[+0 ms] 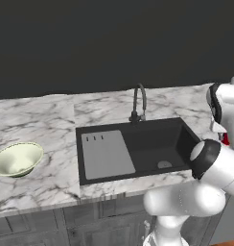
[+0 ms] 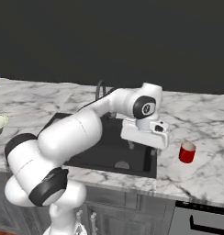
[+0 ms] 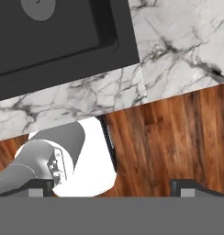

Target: Pick the mug and place it in the sink. Pick the bowl and place it in the open cabinet and then close the cabinet.

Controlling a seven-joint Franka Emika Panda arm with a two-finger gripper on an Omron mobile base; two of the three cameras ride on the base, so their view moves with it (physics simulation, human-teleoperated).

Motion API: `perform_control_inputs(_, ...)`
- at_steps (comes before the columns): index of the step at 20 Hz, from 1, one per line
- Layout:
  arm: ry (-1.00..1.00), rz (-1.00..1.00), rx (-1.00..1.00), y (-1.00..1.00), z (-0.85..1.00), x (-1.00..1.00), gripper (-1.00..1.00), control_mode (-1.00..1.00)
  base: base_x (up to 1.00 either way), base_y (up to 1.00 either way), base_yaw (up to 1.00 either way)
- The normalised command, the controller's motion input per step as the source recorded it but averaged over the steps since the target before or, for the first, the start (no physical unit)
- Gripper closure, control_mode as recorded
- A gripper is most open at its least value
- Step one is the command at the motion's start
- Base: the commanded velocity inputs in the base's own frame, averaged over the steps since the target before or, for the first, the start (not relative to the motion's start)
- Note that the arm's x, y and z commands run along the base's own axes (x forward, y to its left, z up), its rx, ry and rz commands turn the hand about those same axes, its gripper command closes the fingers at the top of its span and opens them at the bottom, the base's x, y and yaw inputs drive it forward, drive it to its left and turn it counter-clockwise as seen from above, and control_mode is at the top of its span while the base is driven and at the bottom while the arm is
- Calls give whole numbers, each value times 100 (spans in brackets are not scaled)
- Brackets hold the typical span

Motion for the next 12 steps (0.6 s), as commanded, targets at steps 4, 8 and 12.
perform_control_inputs(4, -1, 0, 0, -32, -6, 9, -100, -100, 0, 0, 0)
perform_control_inputs(8, -5, 0, 0, -23, -15, 17, -100, -100, 0, 0, 0)
perform_control_inputs(12, -6, 0, 0, -15, -18, 23, -100, -100, 0, 0, 0)
